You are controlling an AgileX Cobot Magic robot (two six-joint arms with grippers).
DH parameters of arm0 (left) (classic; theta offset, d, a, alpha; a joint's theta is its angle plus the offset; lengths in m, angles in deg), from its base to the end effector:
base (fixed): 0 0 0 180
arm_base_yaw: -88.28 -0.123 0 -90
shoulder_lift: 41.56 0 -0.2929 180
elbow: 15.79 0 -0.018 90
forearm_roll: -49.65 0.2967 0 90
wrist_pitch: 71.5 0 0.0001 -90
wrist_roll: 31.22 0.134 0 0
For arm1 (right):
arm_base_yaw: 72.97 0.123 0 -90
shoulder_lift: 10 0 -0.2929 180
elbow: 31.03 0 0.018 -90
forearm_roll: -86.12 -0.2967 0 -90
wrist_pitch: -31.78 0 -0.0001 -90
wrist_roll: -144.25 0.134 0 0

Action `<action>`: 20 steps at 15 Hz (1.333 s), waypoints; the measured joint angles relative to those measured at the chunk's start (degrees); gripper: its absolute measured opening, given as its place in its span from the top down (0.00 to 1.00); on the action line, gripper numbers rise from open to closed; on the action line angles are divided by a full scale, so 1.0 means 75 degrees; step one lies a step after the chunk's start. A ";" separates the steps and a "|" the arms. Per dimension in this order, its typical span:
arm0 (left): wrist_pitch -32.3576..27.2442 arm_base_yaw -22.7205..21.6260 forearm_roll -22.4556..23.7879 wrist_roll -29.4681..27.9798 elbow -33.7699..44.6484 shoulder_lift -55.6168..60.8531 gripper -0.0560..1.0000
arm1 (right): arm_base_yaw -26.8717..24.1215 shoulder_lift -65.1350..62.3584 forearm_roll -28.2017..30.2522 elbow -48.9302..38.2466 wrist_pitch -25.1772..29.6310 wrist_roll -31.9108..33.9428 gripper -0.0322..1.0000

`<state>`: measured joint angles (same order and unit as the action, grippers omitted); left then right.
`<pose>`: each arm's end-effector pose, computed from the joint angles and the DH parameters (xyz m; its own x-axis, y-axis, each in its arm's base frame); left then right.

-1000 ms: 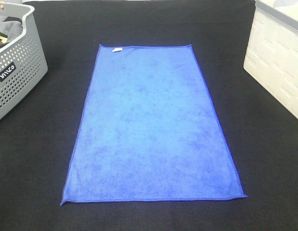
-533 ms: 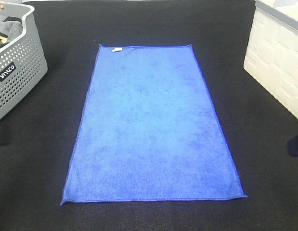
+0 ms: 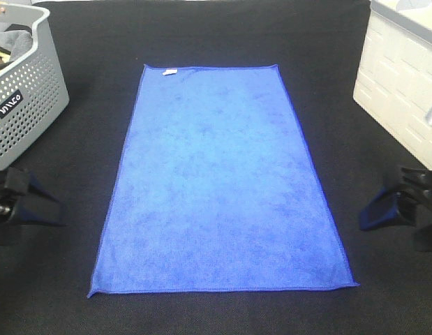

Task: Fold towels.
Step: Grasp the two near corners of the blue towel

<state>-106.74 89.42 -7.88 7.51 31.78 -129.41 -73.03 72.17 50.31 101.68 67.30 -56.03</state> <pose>0.2559 -0.0704 0.1099 -0.9394 -0.1830 -0.2900 -0.0031 0.8501 -0.5265 0.2447 0.0453 0.1204 -0.9430 0.1666 -0.2882 0.0489 0.9257 0.3751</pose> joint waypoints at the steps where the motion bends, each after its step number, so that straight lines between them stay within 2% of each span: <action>1: 0.0069 0.0000 -0.0390 0.0359 0.0000 -0.0313 0.24 | 0.0000 0.0306 -0.0443 0.0000 -0.0084 -0.0458 0.23; 2: 0.0138 0.0000 -0.1047 0.0963 -0.0008 -0.0703 0.25 | 0.0000 0.0588 -0.0833 0.0000 -0.0176 -0.0894 0.23; 3: 0.0138 0.0000 -0.1482 0.1367 -0.0008 -0.1016 0.25 | 0.0000 0.1031 -0.1474 0.0000 -0.0306 -0.1474 0.23; 5: 0.0153 0.0000 -0.2231 0.2093 -0.0015 -0.1589 0.26 | 0.0000 0.1597 -0.2124 0.0008 -0.0535 -0.2277 0.23; 9: 0.0183 0.0053 -0.3720 0.3552 -0.0023 -0.2605 0.26 | 0.0000 0.2628 -0.2987 0.0191 -0.0779 -0.3491 0.23; 10: 0.0206 0.0298 -0.4286 0.4156 -0.0053 -0.2964 0.26 | 0.0000 0.2979 -0.3086 0.0458 -0.0772 -0.3621 0.25; 11: 0.0206 0.0298 -0.4286 0.4156 -0.0053 -0.2964 0.26 | 0.0000 0.2979 -0.3086 0.0458 -0.0772 -0.3621 0.25; 13: 0.0206 0.0886 -0.4989 0.4698 -0.0328 -0.3537 0.26 | 0.0000 0.3522 -0.3102 0.0695 -0.0596 -0.3682 0.28; 16: 0.0023 0.1276 -0.5309 0.4752 -0.0749 -0.4026 0.27 | 0.0061 0.3896 -0.3285 0.0772 -0.0298 -0.3896 0.33; 18: -0.0115 0.1482 -0.5416 0.4752 -0.0993 -0.4270 0.27 | 0.0535 0.4064 -0.3369 0.0879 -0.0321 -0.3950 0.34; 19: -0.0138 0.1536 -0.5462 0.4752 -0.1039 -0.4309 0.29 | 0.0909 0.4110 -0.3438 0.0970 -0.0481 -0.3866 0.38; 20: -0.0138 0.1536 -0.5462 0.4752 -0.1039 -0.4309 0.29 | 0.0909 0.4110 -0.3438 0.0970 -0.0481 -0.3866 0.38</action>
<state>-107.77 100.94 -48.85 43.15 23.99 -161.72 -66.21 103.00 24.53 108.95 63.69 -85.02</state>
